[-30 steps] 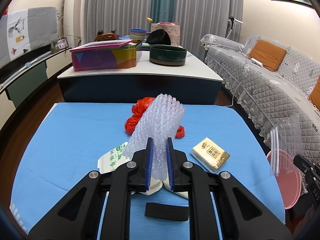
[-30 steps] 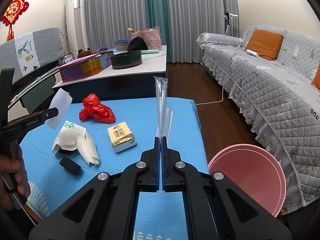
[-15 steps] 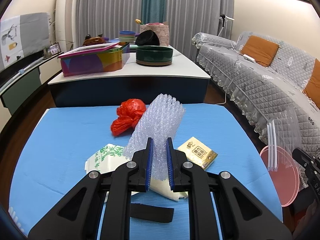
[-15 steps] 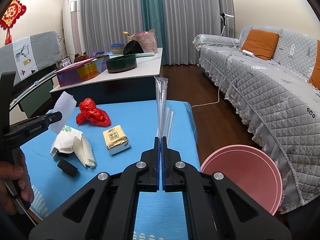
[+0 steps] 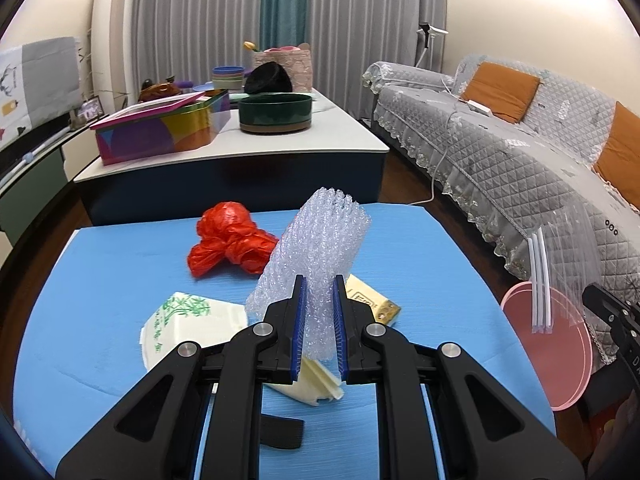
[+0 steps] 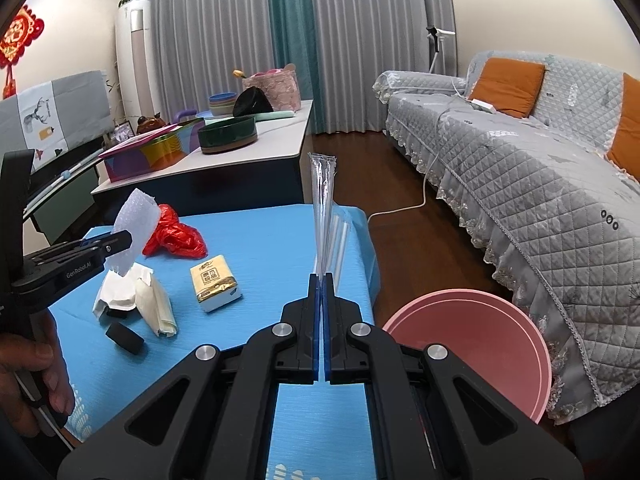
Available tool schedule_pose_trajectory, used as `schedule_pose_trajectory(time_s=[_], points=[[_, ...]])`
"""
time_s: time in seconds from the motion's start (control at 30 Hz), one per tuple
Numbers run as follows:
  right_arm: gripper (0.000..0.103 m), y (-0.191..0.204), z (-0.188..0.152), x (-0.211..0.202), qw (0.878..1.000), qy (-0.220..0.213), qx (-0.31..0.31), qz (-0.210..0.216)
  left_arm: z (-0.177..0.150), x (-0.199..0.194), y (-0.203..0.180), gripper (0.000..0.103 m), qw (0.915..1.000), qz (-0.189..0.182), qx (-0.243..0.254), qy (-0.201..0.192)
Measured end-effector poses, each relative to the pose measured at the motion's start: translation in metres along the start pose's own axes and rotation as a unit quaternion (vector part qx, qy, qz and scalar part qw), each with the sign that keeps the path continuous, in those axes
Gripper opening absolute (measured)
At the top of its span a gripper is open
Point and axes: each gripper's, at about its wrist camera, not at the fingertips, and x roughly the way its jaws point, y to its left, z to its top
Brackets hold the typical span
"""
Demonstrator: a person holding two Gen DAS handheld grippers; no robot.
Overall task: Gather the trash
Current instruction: 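Carry both items over the pink bin and open both tools to drop them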
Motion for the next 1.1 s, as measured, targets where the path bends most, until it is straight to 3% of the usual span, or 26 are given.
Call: schedule_pose_trajectory(time_s=[1.1], points=[[0.001, -0.066, -0.006, -0.024, 0.998, -0.009, 0.037, -0.046, 0.000, 0.001, -0.095, 0.013, 0.9954, -0.080, 0.052, 0.000]])
